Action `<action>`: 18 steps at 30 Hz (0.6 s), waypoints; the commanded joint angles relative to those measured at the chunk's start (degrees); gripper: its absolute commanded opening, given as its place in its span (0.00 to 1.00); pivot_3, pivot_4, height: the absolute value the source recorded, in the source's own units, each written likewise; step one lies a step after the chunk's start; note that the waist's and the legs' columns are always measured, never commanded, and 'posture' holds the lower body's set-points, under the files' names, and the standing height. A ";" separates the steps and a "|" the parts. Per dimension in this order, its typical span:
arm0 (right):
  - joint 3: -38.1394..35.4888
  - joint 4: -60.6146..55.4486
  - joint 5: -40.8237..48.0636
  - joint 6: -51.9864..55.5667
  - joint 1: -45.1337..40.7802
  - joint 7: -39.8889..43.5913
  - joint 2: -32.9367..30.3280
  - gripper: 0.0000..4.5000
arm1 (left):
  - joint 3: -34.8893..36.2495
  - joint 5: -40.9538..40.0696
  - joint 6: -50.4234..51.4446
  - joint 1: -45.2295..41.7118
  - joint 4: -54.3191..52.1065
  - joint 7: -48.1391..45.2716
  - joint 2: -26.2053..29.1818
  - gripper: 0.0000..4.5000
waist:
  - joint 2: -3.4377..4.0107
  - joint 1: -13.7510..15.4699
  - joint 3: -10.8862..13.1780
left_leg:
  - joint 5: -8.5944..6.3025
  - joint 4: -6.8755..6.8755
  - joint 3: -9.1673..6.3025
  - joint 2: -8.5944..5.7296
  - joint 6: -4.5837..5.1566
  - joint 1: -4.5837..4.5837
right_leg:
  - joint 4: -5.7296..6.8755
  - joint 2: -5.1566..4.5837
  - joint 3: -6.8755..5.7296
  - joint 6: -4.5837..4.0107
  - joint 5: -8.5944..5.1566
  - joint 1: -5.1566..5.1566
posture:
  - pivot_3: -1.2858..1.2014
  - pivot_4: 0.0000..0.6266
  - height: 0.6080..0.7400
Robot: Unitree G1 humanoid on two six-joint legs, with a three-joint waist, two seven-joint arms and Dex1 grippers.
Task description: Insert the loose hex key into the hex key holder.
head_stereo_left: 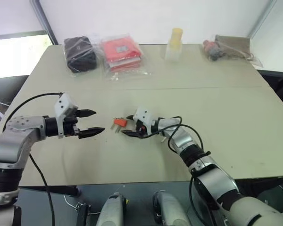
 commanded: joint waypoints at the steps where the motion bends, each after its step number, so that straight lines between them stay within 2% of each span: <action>1: -0.93 1.99 -0.46 -0.68 -1.45 -0.97 1.51 0.79 | 1.28 -0.25 -1.20 -0.15 -1.55 0.91 -0.36 0.99 | 0.00 -0.07 0.00 | 0.00 -0.01 0.00 0.00 0.00 0.01 | 0.01 0.00 0.00 0.00 0.00 0.00 | 0.52 0.24 1.00; 3: -0.97 2.30 -0.56 -0.75 -1.31 -0.65 1.67 0.79 | 1.14 0.01 -1.49 -0.17 -1.26 1.11 -0.57 0.99 | 0.00 -0.08 0.00 | 0.00 -0.01 0.00 0.00 0.00 0.02 | 0.02 0.00 0.00 0.00 0.00 0.00 | 0.52 0.24 1.00; 4: -0.95 2.41 -0.77 -0.83 -1.14 -0.62 1.67 0.67 | 1.09 0.09 -1.62 -0.20 -1.14 1.19 -0.66 1.00 | 0.00 -0.09 0.00 | 0.00 -0.02 0.00 0.00 0.00 0.02 | 0.02 0.00 0.00 0.00 0.00 0.00 | 0.52 0.24 1.00; 6: -0.94 2.50 -1.14 -1.12 -0.65 -0.51 1.45 0.49 | 0.98 0.18 -1.76 -0.28 -1.04 1.46 -0.81 1.00 | 0.00 -0.06 0.00 | 0.00 -0.02 0.00 0.00 0.00 0.02 | 0.03 0.00 0.00 0.00 0.00 0.00 | 0.52 0.24 1.00; 8: -0.79 2.51 -1.70 -1.62 -0.15 -0.43 1.08 0.24 | 0.86 0.21 -1.90 -0.28 -0.95 1.63 -0.93 1.00 | 0.00 -0.04 0.00 | 0.00 -0.01 0.00 0.00 0.00 0.02 | 0.03 0.00 0.00 0.00 0.00 0.00 | 0.52 0.24 1.00; 9: -0.90 2.52 -1.81 -1.72 -0.04 -0.34 0.96 0.22 | 0.70 0.32 -2.11 -0.36 -0.74 1.68 -1.02 1.00 | 0.00 -0.03 0.00 | 0.00 -0.01 0.00 0.00 0.00 0.03 | 0.03 -0.01 0.00 0.00 0.00 0.01 | 0.52 0.24 1.00; 14: -1.18 1.20 -2.59 -3.79 -0.17 -0.75 0.02 0.22 | 0.21 0.67 -2.67 -0.92 0.20 1.69 -1.54 1.00 | 0.00 0.03 0.00 | 0.00 -0.01 0.00 0.00 -0.01 0.05 | 0.04 -0.01 0.00 0.00 0.00 0.03 | 0.52 0.24 1.00; 18: -0.89 -9.59 -8.86 -18.57 -5.79 -3.27 -8.34 0.22 | 1.16 -1.78 -0.77 -6.09 5.41 1.33 -4.16 1.00 | 0.13 0.71 0.12 | 0.07 0.07 -0.09 -0.06 -0.13 -0.12 | 0.05 -0.09 -0.10 0.00 0.00 -0.03 | 0.52 0.24 1.00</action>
